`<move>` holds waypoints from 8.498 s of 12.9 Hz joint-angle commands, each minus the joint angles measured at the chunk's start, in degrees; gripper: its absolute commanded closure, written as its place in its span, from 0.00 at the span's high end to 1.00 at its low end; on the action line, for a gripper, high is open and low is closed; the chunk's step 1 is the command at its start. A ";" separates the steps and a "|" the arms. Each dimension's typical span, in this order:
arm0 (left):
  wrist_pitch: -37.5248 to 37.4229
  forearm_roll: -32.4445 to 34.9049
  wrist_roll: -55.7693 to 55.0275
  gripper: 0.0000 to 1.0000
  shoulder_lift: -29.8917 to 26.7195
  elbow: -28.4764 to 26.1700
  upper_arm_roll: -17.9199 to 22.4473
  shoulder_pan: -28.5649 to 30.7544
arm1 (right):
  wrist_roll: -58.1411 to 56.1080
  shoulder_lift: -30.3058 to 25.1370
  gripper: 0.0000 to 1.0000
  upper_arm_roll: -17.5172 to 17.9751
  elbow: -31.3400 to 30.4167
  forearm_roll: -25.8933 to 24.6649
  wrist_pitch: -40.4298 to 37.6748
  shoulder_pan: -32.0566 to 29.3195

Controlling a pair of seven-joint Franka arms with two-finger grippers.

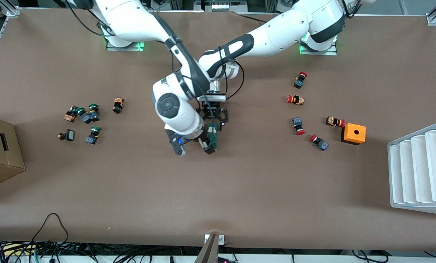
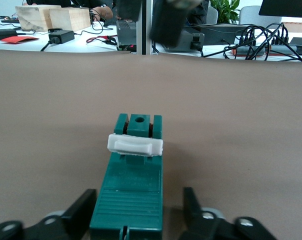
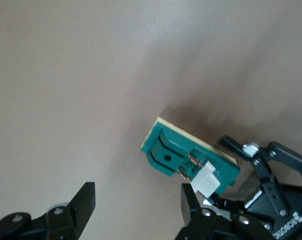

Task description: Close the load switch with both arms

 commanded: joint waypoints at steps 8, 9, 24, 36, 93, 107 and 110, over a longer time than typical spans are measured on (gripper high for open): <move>-1.44 4.09 -2.03 0.22 2.77 2.10 -0.10 -0.43 | 6.25 -1.03 0.51 -0.67 -5.44 0.32 1.33 2.42; -1.44 4.09 -2.03 0.22 2.77 2.10 -0.10 -0.43 | 6.43 -1.03 0.51 -0.58 -5.62 0.32 1.16 2.68; -1.35 4.01 -2.12 0.22 2.77 2.10 -0.10 -0.52 | 7.49 -3.84 0.49 1.27 -13.44 -1.34 6.51 2.86; -1.35 3.39 -2.12 0.22 2.77 2.36 0.51 -2.02 | 6.17 -3.32 0.28 1.18 -12.83 -1.08 8.63 2.43; -0.73 3.39 -1.42 0.23 3.12 3.94 0.69 -2.63 | -7.15 -5.31 0.99 1.88 1.86 -1.17 -8.04 -10.04; -0.65 1.72 2.35 1.00 0.40 3.94 0.07 -1.05 | -76.32 -47.68 0.99 2.24 -28.89 -18.47 -31.54 -31.06; -0.65 -0.21 5.25 1.00 -0.92 3.42 0.07 -0.96 | -82.94 -47.88 0.99 1.71 -28.04 -19.97 -31.72 -32.12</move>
